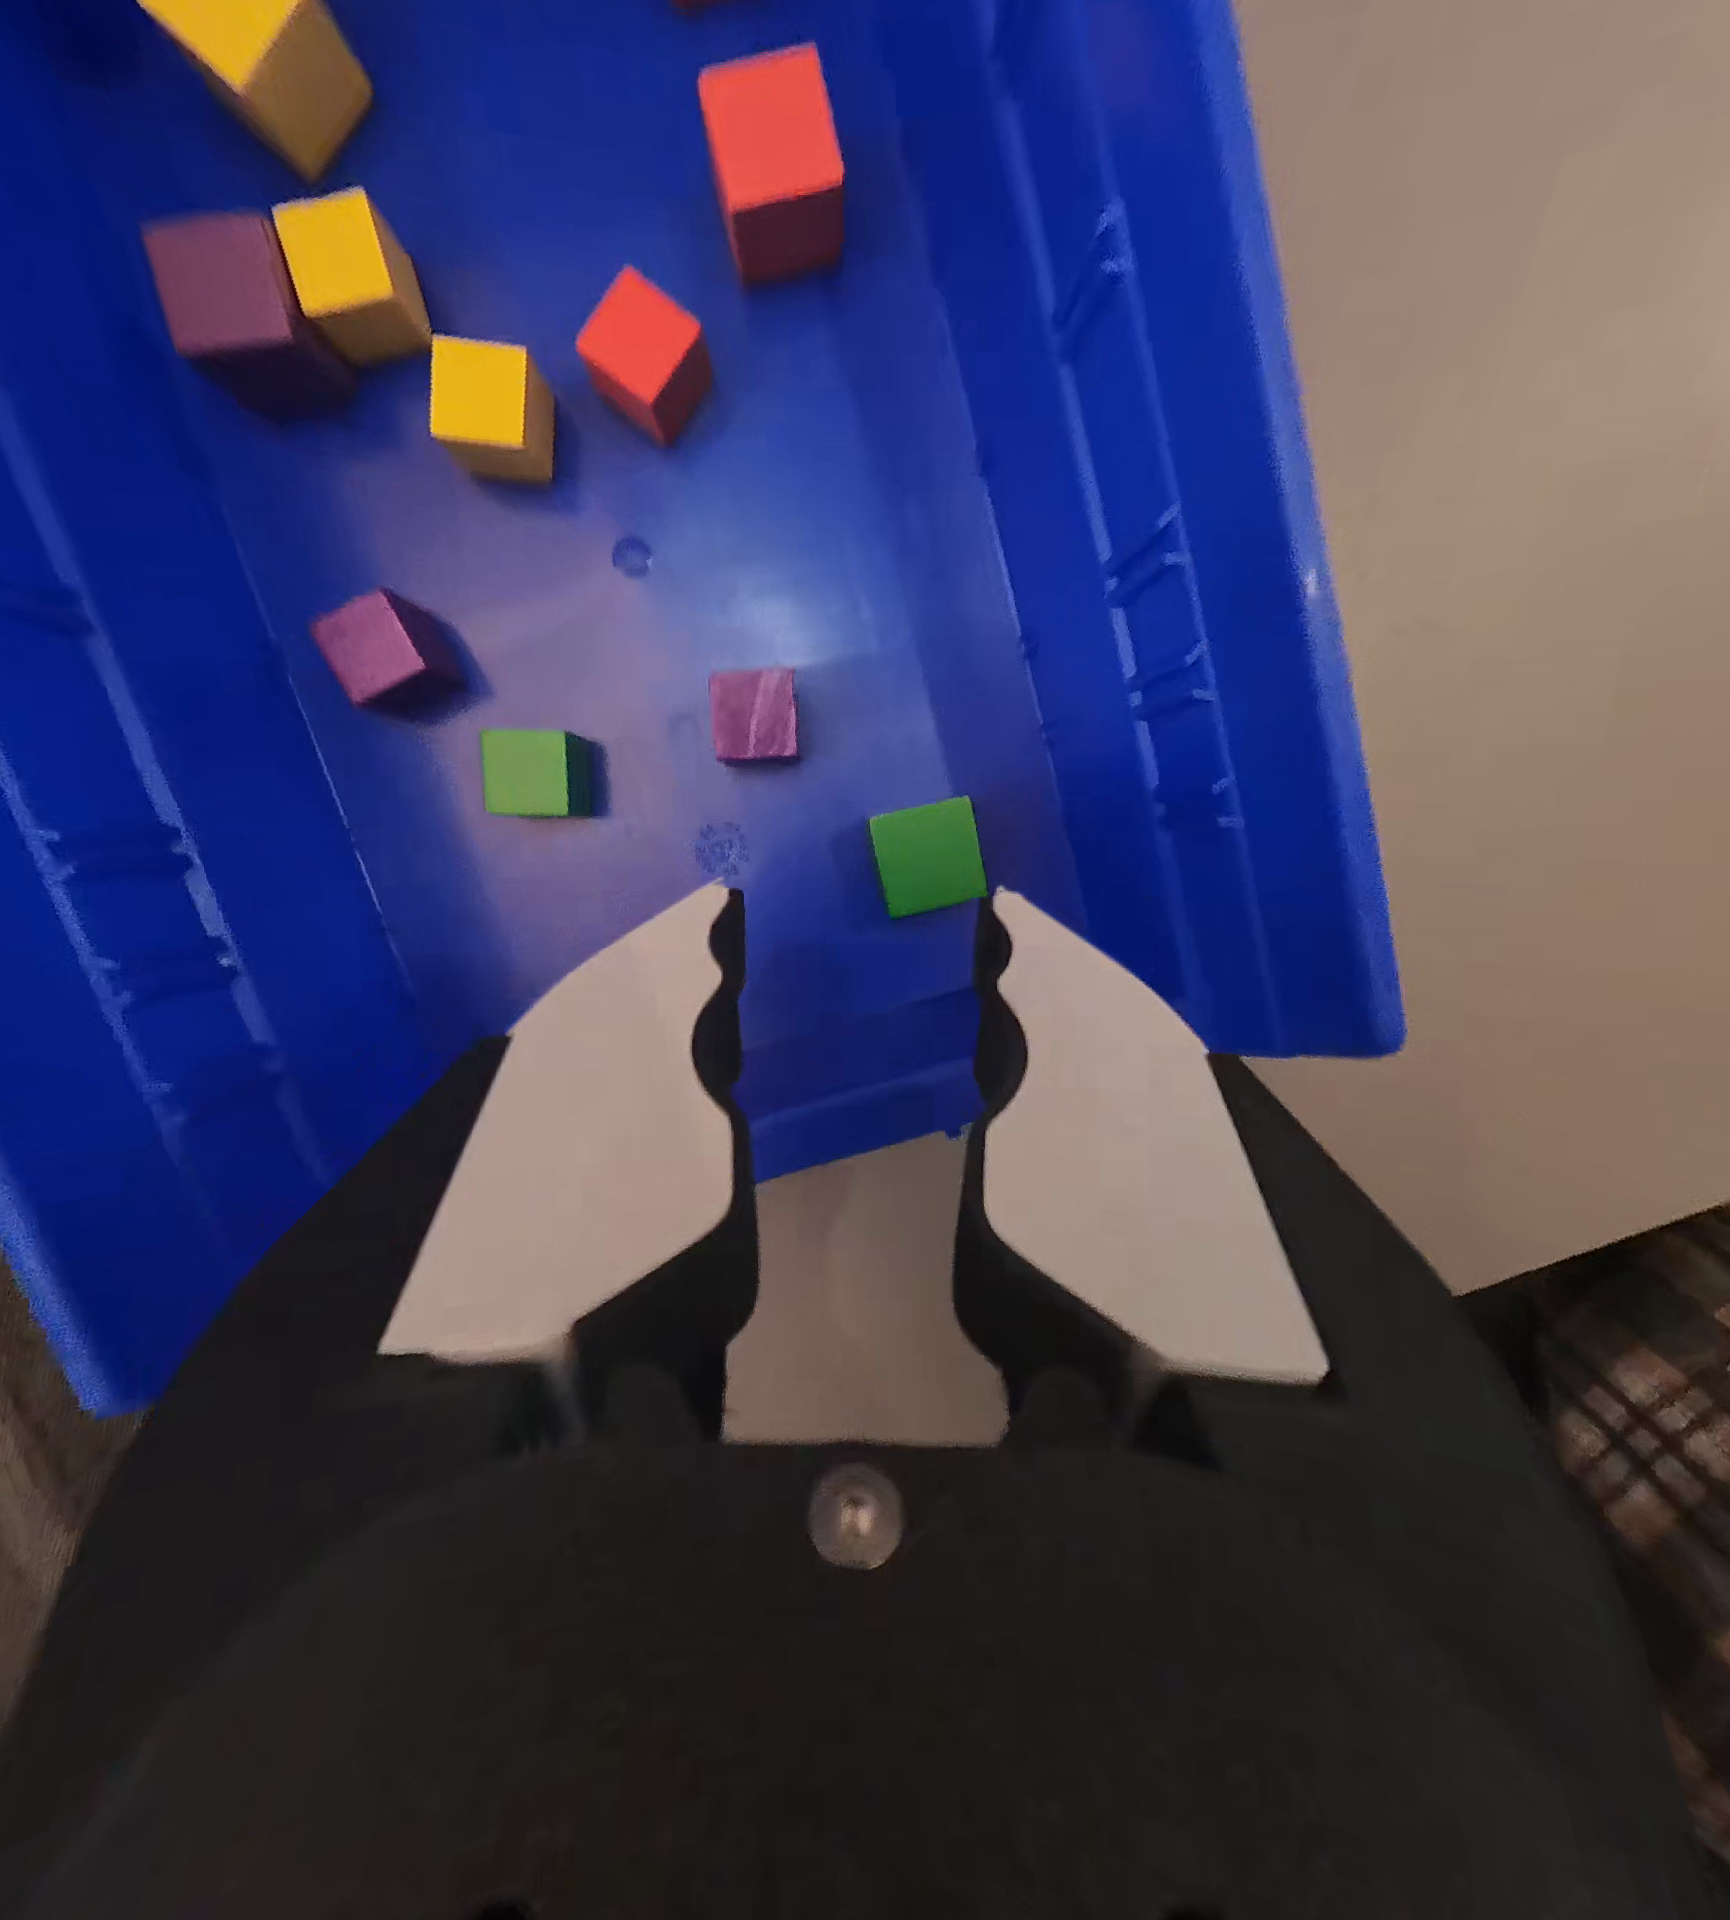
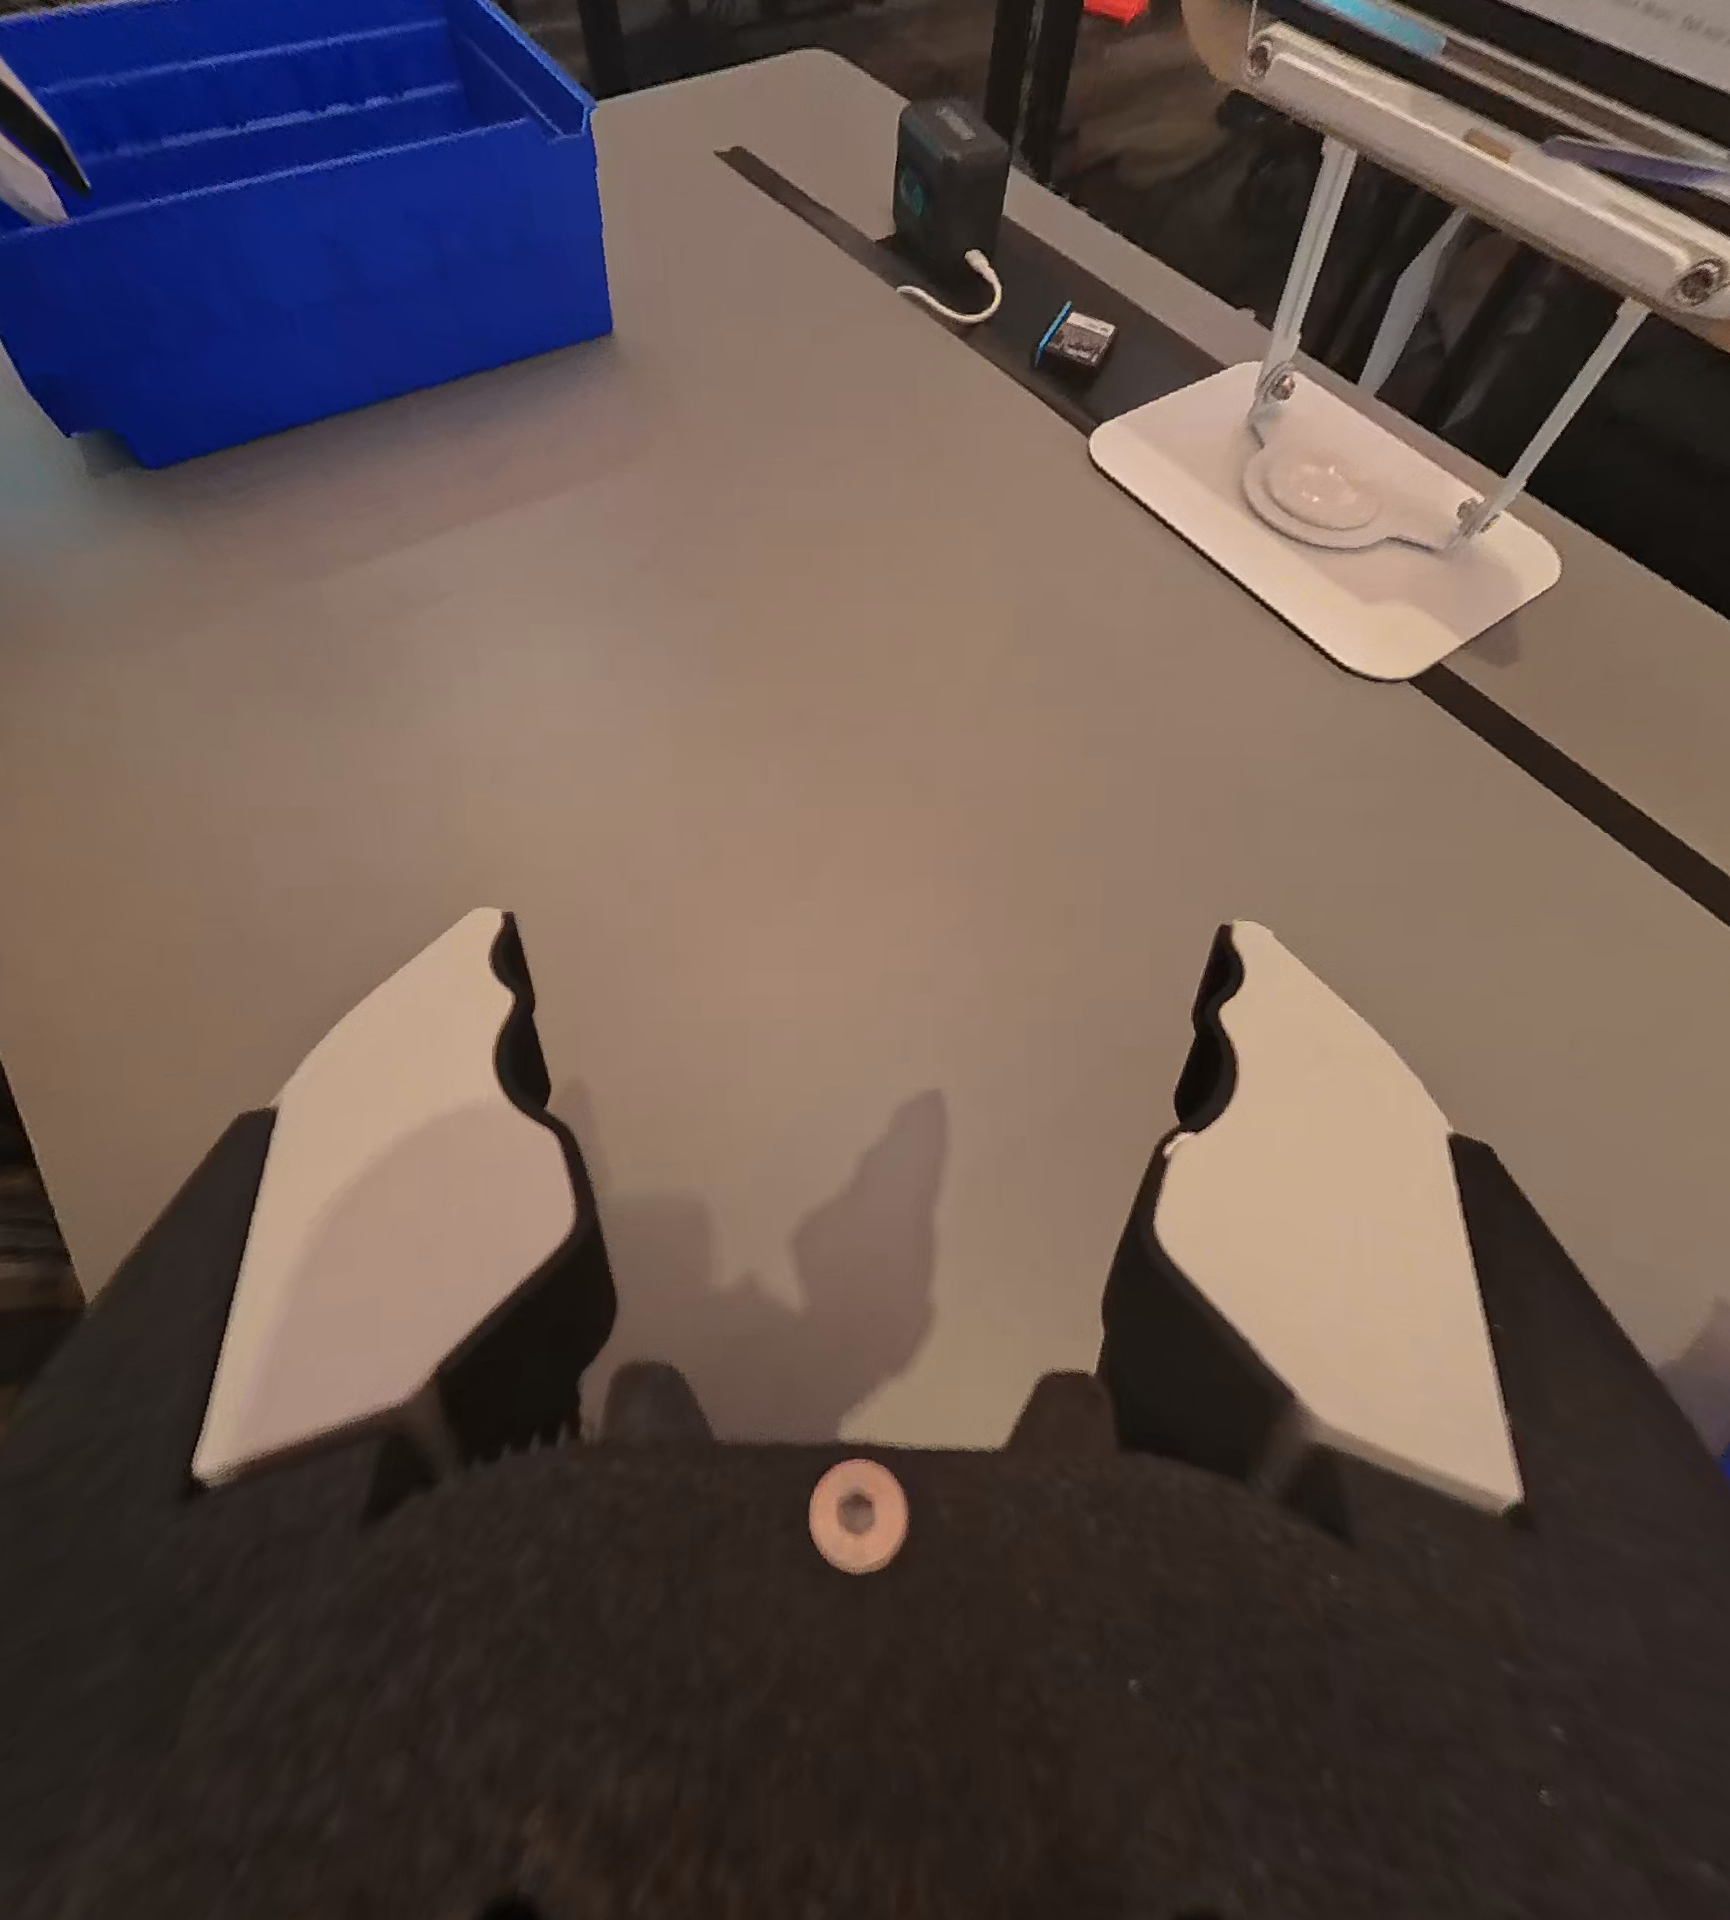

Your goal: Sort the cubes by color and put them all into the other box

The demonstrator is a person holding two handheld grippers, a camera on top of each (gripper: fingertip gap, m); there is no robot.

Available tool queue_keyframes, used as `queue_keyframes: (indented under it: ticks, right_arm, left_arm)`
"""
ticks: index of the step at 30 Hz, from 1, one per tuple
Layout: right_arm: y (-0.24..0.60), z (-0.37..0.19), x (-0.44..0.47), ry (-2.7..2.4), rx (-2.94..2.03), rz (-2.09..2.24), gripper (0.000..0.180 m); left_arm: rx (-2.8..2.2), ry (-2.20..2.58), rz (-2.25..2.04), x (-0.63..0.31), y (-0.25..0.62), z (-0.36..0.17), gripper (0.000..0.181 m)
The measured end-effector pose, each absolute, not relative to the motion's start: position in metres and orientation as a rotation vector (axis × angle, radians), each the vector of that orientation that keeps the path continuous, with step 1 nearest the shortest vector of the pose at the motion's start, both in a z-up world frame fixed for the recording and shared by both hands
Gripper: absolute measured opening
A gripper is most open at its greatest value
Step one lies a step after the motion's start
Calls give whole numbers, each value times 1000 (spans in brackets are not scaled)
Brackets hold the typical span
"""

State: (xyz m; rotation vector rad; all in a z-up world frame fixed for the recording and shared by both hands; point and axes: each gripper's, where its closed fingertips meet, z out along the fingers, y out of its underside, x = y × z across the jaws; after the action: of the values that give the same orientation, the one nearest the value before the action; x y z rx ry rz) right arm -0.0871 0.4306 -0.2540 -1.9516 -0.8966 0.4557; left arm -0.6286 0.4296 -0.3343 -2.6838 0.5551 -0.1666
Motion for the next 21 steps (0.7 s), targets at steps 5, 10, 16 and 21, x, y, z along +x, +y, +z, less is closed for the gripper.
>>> queue_keyframes:
  ticks: [5,10,16,21]
  right_arm:
    - [435,-246,-98,-946,-1963,445,119]
    - [436,-236,-110,-989,-1952,426,120]
    - [434,-239,-119,-1007,-1958,431,120]
    - [434,-237,-120,-1004,-1950,436,121]
  left_arm:
    - [-2741,533,-153,-614,426,-349,41]
    - [-2797,529,-110,-613,427,-366,38]
    - [-2874,575,-127,-609,422,-386,35]
    - [-2921,636,-183,-606,426,-391,28]
